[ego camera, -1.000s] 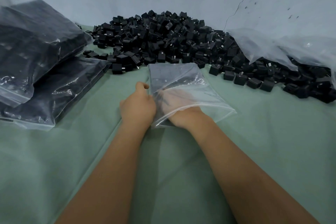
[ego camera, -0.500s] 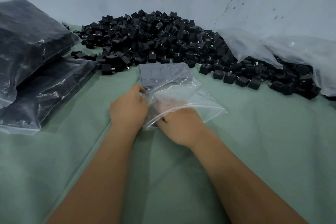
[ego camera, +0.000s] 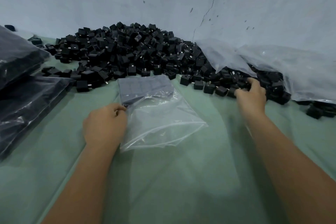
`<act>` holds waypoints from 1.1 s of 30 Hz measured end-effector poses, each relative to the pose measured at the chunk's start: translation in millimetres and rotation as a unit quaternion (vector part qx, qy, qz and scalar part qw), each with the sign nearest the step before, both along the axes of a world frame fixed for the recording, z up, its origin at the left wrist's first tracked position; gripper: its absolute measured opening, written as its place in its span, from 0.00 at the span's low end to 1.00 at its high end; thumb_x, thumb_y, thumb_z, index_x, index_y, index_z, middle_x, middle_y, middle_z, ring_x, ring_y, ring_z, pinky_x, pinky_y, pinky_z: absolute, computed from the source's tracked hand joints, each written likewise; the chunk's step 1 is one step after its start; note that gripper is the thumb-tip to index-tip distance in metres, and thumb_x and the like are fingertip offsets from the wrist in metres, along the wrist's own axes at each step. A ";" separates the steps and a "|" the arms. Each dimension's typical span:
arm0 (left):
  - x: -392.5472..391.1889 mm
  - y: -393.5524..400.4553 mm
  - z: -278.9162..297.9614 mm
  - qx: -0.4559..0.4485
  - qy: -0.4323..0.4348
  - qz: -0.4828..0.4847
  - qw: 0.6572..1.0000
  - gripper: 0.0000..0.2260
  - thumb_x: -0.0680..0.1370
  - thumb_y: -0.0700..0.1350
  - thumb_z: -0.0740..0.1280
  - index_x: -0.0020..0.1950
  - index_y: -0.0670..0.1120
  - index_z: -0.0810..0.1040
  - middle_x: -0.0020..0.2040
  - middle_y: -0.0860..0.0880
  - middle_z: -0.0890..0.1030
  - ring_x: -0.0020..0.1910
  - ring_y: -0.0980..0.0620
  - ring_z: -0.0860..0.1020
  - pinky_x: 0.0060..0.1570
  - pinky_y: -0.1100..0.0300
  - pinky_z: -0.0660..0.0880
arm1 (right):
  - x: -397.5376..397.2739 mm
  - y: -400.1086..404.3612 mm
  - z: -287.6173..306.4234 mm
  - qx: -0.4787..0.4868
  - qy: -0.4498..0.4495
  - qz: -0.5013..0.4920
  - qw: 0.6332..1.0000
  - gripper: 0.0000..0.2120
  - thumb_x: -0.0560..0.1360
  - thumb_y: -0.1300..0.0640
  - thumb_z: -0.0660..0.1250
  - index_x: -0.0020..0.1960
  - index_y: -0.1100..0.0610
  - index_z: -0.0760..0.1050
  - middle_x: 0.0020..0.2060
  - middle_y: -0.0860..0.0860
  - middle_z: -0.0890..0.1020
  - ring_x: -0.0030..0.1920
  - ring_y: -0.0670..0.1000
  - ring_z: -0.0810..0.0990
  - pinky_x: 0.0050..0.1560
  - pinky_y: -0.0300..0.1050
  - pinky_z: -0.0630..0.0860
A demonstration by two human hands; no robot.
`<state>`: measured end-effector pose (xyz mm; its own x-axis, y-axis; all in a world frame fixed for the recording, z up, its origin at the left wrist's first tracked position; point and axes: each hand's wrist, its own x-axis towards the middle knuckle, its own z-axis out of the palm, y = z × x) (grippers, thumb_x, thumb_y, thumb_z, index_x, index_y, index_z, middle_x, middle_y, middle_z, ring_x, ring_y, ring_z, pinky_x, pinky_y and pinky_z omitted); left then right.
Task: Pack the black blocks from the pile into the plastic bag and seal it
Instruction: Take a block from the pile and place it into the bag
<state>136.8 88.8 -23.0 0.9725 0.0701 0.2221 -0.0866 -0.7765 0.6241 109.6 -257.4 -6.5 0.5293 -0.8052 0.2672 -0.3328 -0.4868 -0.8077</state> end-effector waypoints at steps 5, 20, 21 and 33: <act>3.0 -1.0 -5.6 -0.009 -0.009 0.008 1.000 0.14 0.76 0.44 0.60 0.54 0.55 0.82 0.39 0.43 0.81 0.41 0.38 0.78 0.47 0.49 0.77 | 38.3 -7.1 -11.1 0.101 0.100 0.103 0.984 0.30 0.75 0.49 0.64 0.75 0.41 0.60 0.76 0.52 0.59 0.74 0.58 0.59 0.74 0.55 0.56; -9.7 -12.8 -2.5 -0.040 -0.183 -0.186 0.964 0.06 0.71 0.40 0.75 0.42 0.52 0.83 0.41 0.56 0.79 0.48 0.49 0.74 0.51 0.61 0.64 | -21.4 91.7 -25.4 -0.050 -0.188 0.078 0.978 0.15 0.67 0.62 0.68 0.51 0.49 0.73 0.46 0.43 0.75 0.50 0.49 0.74 0.56 0.52 0.73; -13.2 -13.2 -2.8 -0.042 -0.172 -0.223 0.959 0.04 0.71 0.47 0.75 0.41 0.54 0.82 0.42 0.58 0.80 0.49 0.51 0.74 0.51 0.63 0.65 | -29.2 103.0 -22.3 -0.066 -0.224 0.081 0.969 0.14 0.67 0.62 0.67 0.51 0.50 0.73 0.46 0.43 0.75 0.49 0.49 0.74 0.54 0.51 0.73; -16.0 -14.3 -7.0 -0.191 0.007 -0.238 0.952 0.09 0.76 0.40 0.70 0.36 0.49 0.80 0.30 0.56 0.75 0.30 0.58 0.70 0.33 0.66 0.66 | -62.3 198.7 -21.3 -0.199 -0.148 0.380 0.891 0.10 0.66 0.59 0.65 0.47 0.58 0.71 0.41 0.49 0.74 0.40 0.50 0.71 0.36 0.47 0.71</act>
